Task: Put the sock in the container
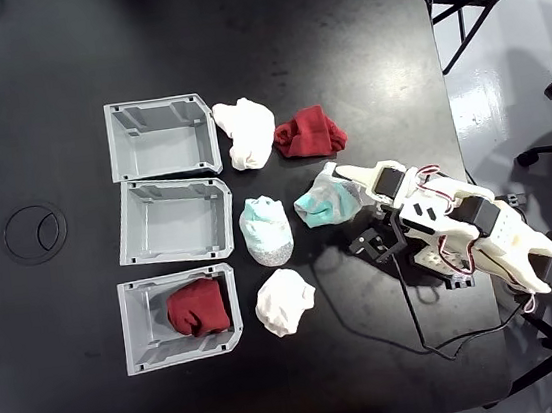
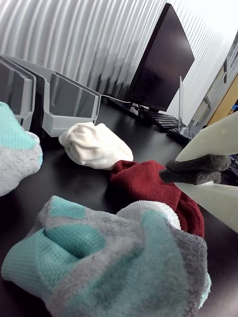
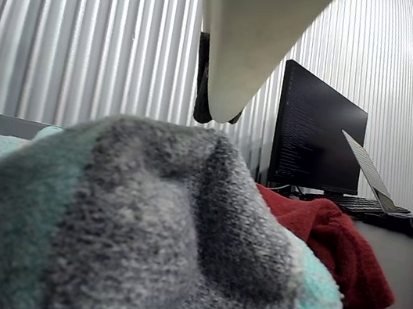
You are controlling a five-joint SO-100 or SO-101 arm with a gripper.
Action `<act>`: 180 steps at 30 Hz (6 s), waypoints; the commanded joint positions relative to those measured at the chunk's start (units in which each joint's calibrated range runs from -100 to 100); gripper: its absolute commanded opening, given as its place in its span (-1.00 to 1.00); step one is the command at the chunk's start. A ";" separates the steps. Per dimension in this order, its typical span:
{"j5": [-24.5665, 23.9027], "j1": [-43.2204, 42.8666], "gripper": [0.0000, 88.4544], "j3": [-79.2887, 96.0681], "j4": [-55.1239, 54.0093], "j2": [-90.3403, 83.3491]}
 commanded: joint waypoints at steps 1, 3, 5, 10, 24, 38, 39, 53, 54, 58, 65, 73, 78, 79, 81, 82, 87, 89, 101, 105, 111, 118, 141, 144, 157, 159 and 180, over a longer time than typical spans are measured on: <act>0.12 -0.15 -0.97 -6.58 4.72 0.25; 0.12 -0.78 -0.97 -10.46 9.92 0.25; 0.12 -1.17 -0.97 -13.71 14.71 0.25; 0.12 -0.86 -0.97 -18.76 21.11 0.33; 0.06 8.82 -0.97 -33.27 22.99 29.44; 0.12 12.60 -0.97 -68.26 22.99 71.68; 0.12 12.60 -0.97 -70.61 23.16 74.19; 0.12 13.07 -0.97 -86.57 23.50 93.01; 0.12 13.70 -0.97 -87.56 23.42 93.52; 0.12 15.59 -0.97 -90.71 23.25 96.36; 0.12 17.25 -0.97 -94.41 23.16 103.80; 0.12 17.25 -0.97 -98.29 23.16 109.83; 0.12 17.40 -0.67 -98.20 23.59 109.99; 0.12 17.40 -0.55 -98.20 23.59 109.74; 0.12 17.87 -0.31 -98.11 23.76 109.16; 0.12 18.19 -0.20 -98.02 24.19 108.82; 0.12 18.11 0.13 -98.38 32.04 107.65; 0.12 17.80 0.15 -98.38 34.35 107.90; 0.12 15.99 0.15 -98.56 34.86 111.75; 0.12 15.99 0.15 -98.74 34.69 115.52; 0.06 15.99 0.15 -101.35 34.60 120.28; -0.16 16.38 0.14 -107.94 34.69 126.97; 0.06 14.65 -0.97 -108.03 35.46 112.42; 0.12 11.81 -0.97 -108.03 35.46 104.56; -0.22 -21.32 -0.97 -108.21 34.26 84.82; -0.28 -27.07 -0.97 -108.21 32.64 84.98; -0.05 -43.83 -0.97 -108.12 -6.30 92.51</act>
